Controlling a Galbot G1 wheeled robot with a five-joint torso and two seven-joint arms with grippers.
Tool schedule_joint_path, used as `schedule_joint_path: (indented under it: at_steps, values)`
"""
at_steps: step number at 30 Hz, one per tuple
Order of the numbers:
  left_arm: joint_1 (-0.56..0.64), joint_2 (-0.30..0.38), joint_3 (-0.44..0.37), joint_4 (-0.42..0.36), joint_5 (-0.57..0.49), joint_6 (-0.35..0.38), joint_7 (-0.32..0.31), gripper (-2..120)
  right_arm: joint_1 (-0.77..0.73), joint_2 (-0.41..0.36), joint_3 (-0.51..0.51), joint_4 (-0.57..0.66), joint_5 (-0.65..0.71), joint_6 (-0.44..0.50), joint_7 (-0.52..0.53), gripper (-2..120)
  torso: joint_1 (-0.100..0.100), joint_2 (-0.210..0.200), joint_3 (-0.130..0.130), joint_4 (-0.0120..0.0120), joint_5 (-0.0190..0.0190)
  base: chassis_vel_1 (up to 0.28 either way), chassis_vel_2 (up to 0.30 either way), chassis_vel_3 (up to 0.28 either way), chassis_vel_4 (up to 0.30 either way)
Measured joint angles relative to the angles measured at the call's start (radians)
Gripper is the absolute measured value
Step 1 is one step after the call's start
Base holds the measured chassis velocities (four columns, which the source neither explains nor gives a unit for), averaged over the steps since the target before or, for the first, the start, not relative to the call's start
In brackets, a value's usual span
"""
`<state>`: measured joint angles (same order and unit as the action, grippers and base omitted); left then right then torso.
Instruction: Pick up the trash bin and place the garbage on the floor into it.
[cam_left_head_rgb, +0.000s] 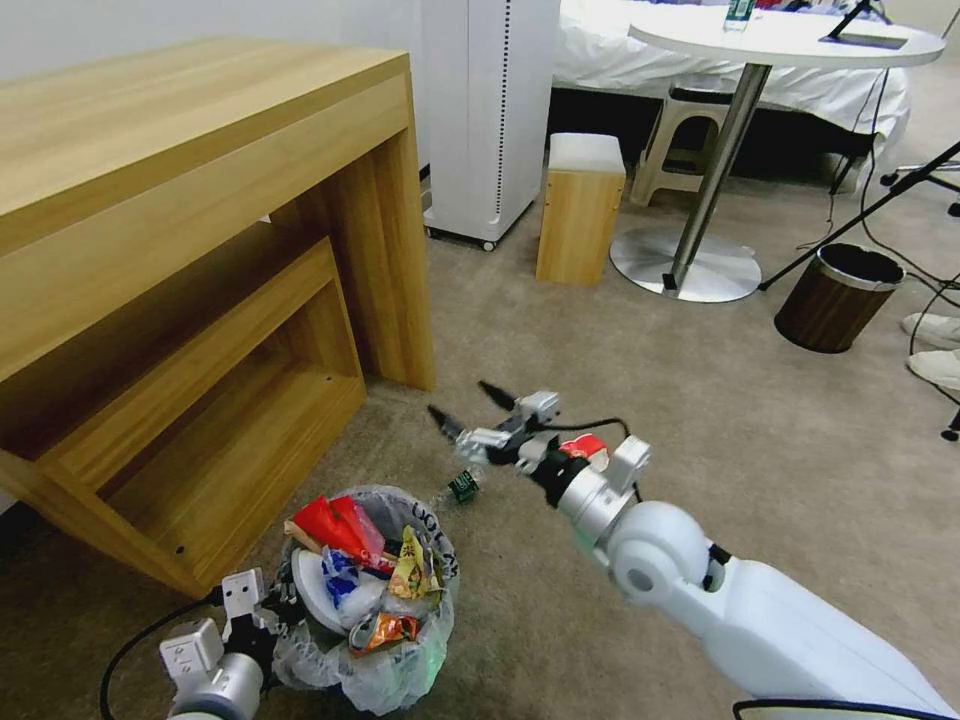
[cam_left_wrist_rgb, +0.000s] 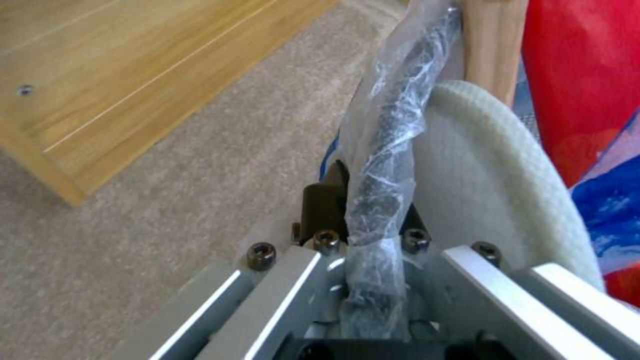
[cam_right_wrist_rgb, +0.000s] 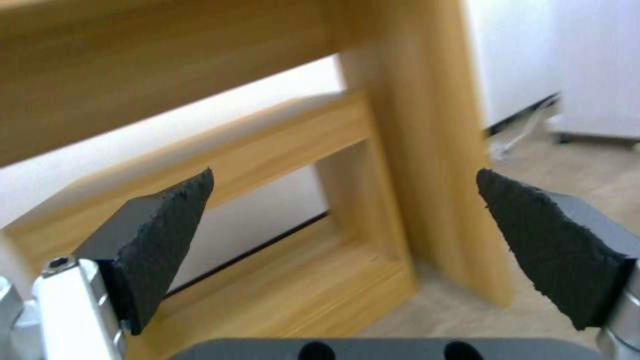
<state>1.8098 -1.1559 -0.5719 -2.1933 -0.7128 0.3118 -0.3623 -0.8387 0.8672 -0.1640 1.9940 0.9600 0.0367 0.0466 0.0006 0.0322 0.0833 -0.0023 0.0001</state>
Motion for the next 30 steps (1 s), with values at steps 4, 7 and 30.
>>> schedule_joint_path:
  at_steps: [4, 7, 30]
  values:
    - [0.017, -0.001, -0.023, -0.015, -0.011, 0.015, -0.012, 0, -0.021, -0.001, 0.08, -0.02, 0.012, -0.002, 0.021, 100, 0.0, 0.0, 0.0, 0.0, 0.0, 0.0, 0.0, 0.0, 0.0]
    - [0.025, 0.0, -0.036, -0.02, -0.015, 0.018, -0.016, 0, -0.029, 0.0, 0.11, -0.03, 0.012, -0.002, 0.027, 100, 0.0, 0.0, 0.0, 0.0, -0.0001, 0.0, 0.0, 0.0, 0.0]
    - [0.066, -0.008, -0.074, -0.064, -0.024, 0.012, -0.011, 0, -0.208, -0.022, 0.335, -0.211, -0.162, -0.034, 0.296, 100, 0.0, 0.0, 0.0, -0.0001, -0.0001, 0.0, 0.0, 0.0, 0.0]
